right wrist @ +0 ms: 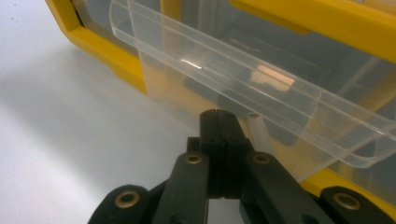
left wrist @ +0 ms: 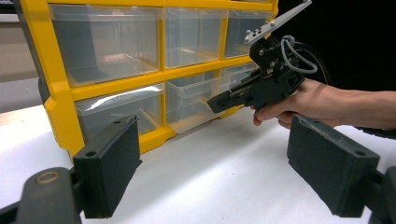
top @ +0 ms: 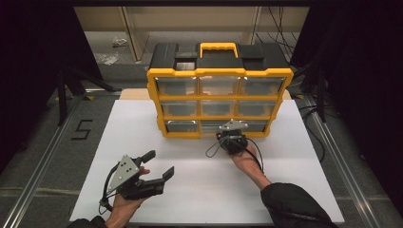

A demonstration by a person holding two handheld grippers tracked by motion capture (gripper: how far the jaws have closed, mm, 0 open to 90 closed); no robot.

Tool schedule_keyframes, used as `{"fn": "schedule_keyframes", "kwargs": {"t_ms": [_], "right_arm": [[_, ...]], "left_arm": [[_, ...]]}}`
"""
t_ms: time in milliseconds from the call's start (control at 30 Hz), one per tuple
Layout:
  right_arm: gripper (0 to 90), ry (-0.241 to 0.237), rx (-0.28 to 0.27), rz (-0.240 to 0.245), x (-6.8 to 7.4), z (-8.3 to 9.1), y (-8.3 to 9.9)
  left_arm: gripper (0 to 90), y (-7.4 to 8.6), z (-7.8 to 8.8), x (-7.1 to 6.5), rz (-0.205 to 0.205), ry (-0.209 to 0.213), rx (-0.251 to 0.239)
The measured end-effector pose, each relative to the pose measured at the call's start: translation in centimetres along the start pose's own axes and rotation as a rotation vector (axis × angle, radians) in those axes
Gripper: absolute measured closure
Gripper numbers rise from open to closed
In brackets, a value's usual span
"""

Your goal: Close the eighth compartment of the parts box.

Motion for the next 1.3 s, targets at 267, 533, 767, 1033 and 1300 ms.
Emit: {"fn": "schedule_keyframes", "kwargs": {"t_ms": [267,533,767,1033,1300], "right_arm": [[90.0,0.004,-0.006,0.006,-0.1,-0.4,-0.2],[90.0,0.009,-0.013,0.015,-0.3,-0.9,-0.3],[90.0,0.014,-0.017,0.008,-0.4,-1.1,-0.4],[90.0,0.020,-0.020,0.011,-0.5,-1.3,-0.4],[90.0,0.025,-0.019,0.003,-0.6,-1.5,-0.5]], "left_arm": [[16.8,0.0,0.0,0.0,0.002,0.003,-0.003],[16.8,0.0,0.0,0.0,0.002,0.006,-0.003],[16.8,-0.1,0.0,0.0,0.003,0.005,-0.003],[16.8,-0.1,0.0,0.0,0.005,0.006,-0.003],[16.8,0.0,0.0,0.0,0.003,0.006,-0.001]]}}
Point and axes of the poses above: each handheld gripper's, and its own axes: z roughly backward along the jaws, y roughly out of its underside, x roughly to its left, the point moved 5 cm from there along -z, roughly forward along the jaws, and after that the axes turned 9 degrees about y, right-handed, at the moved point
